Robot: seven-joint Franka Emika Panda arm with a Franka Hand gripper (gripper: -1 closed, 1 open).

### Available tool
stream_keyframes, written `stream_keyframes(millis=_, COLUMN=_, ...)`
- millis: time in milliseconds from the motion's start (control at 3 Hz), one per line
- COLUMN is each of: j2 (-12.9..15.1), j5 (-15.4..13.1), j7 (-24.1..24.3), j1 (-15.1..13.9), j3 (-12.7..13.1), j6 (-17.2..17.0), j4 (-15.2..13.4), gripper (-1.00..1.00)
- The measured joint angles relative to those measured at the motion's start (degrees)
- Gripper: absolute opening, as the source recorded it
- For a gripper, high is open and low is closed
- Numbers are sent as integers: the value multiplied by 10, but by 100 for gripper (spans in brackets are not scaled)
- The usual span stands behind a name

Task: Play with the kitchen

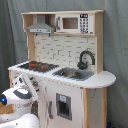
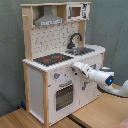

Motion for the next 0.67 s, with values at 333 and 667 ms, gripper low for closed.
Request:
stream_keyframes(millis=333, j2=0, j5=12, j7=0, j1=-1, j3=0, j6=-1, j4=4, gripper=100)
stream_keyframes(millis=667, j2=0, j5=13, j7=0, j1=-1, j3=0, j6=-1, j4=4, gripper=-100)
